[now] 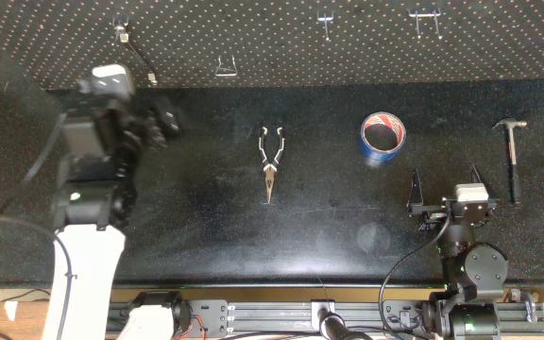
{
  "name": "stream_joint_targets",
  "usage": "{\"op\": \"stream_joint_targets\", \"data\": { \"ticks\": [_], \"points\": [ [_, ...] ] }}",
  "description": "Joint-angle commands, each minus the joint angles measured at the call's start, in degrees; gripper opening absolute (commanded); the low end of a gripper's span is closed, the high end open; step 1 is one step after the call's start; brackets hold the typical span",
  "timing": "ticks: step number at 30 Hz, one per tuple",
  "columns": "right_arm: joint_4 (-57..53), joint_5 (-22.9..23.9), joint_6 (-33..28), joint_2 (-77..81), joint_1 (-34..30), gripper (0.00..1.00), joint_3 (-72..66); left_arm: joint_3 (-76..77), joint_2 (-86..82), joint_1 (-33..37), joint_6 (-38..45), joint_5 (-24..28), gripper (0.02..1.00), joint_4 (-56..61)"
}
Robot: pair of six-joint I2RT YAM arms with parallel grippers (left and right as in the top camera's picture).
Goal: Place Tools Onto Pegboard
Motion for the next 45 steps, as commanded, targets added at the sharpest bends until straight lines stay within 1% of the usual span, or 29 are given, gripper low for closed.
{"op": "stream_joint_targets", "data": {
  "ticks": [1, 5, 7, 10, 13, 14, 19, 21, 27, 29, 32, 39, 45],
  "points": [
    [0.0, -0.5, -0.7, -0.4, 0.4, 0.976, -0.3, 0.0, 1.8, -13.5, -17.7, -3.9, 0.998, -11.4],
    [0.0, -0.5, -0.7, -0.4, 0.4, 0.976, -0.3, 0.9, 6.7, -25.9, -30.9, -4.9, 0.998, -17.7],
    [0.0, -0.5, -0.7, -0.4, 0.4, 0.976, -0.3, 2.9, 11.8, -30.8, -31.6, -5.1, 0.998, -19.3],
    [0.0, -0.5, -0.7, -0.4, 0.4, 0.976, -0.3, 7.2, 19.6, -33.5, -31.5, -5.9, 0.998, -22.0],
    [0.0, -0.5, -0.7, -0.4, 0.4, 0.976, -0.3, 14.0, 27.7, -34.0, -30.8, -5.9, 0.998, -25.9],
    [0.0, -0.5, -0.7, -0.4, 0.4, 0.976, -0.3, 16.0, 29.8, -34.0, -29.5, -5.8, 0.998, -26.4],
    [0.0, -0.5, -0.7, -0.4, 0.4, 0.976, -0.3, 25.0, 39.2, -34.0, -16.8, -5.6, 0.998, -26.5],
    [0.0, -0.5, -0.7, -0.4, 0.4, 0.976, -0.3, 27.3, 42.1, -33.8, -16.5, -5.9, 0.998, -26.5],
    [0.0, -0.5, -0.7, -0.4, 0.4, 0.976, -0.3, 28.9, 46.8, -31.2, -16.5, -1.4, 0.996, -25.9],
    [0.0, -0.5, -0.7, -0.4, 0.4, 0.976, -0.3, 28.9, 47.1, -30.5, -16.6, -1.3, 0.996, -25.6],
    [0.0, -0.5, -0.7, -0.4, 0.4, 0.976, -0.3, 28.9, 47.4, -29.3, -19.1, -1.3, 0.996, -25.5],
    [0.0, -0.5, -0.7, -0.4, 0.4, 0.976, -0.3, 28.9, 50.1, -29.0, -19.1, 0.6, 0.996, -24.3],
    [0.0, -0.5, -0.7, -0.4, 0.4, 0.976, -0.3, 28.9, 50.9, -28.9, -19.1, 1.0, 0.996, -24.3]
  ]
}}
